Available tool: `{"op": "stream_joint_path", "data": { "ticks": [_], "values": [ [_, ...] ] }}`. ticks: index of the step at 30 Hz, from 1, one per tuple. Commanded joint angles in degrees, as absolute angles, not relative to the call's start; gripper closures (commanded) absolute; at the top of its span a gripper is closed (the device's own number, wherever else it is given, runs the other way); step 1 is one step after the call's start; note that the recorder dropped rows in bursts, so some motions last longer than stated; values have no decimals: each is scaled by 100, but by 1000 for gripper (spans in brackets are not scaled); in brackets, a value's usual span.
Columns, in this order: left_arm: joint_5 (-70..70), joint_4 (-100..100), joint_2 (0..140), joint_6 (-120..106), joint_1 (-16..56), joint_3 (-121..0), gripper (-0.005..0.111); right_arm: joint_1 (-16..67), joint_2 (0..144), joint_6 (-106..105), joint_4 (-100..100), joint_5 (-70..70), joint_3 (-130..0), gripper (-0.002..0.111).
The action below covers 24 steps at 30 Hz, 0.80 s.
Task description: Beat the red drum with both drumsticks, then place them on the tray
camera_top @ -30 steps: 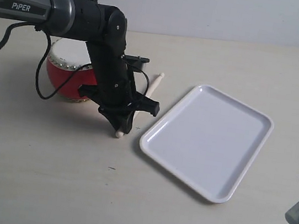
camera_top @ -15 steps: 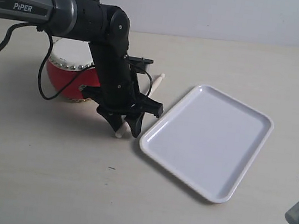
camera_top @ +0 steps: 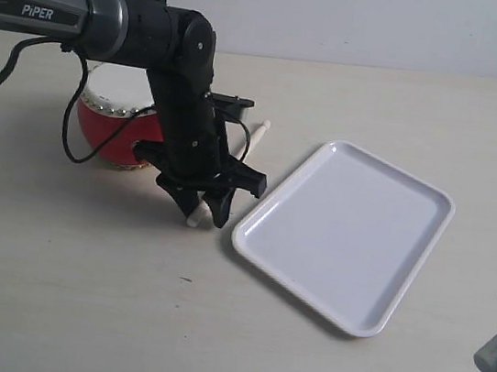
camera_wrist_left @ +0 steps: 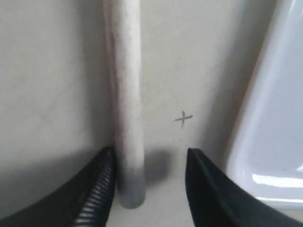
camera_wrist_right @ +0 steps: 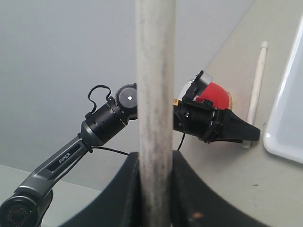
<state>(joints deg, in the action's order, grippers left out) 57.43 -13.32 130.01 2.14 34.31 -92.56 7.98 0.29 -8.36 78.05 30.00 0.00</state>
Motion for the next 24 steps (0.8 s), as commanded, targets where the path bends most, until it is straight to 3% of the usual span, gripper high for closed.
{"op": "stream_joint_path", "data": {
  "ticks": [1,7,16,24],
  "values": [
    [5686,-870,13271,249,3422,-9129,60,803,0,-892,7777,2961,0,108],
    [5678,-754,13341,367,3422,-9129,61,803,0,-892,7777,2900,0,108],
    [5817,-837,13453,367,3422,-9129,105,803,0,-892,7777,2900,0,108],
    [5959,-1160,13332,79,3422,-9129,107,803,0,-892,7777,2848,0,108]
  ]
}}
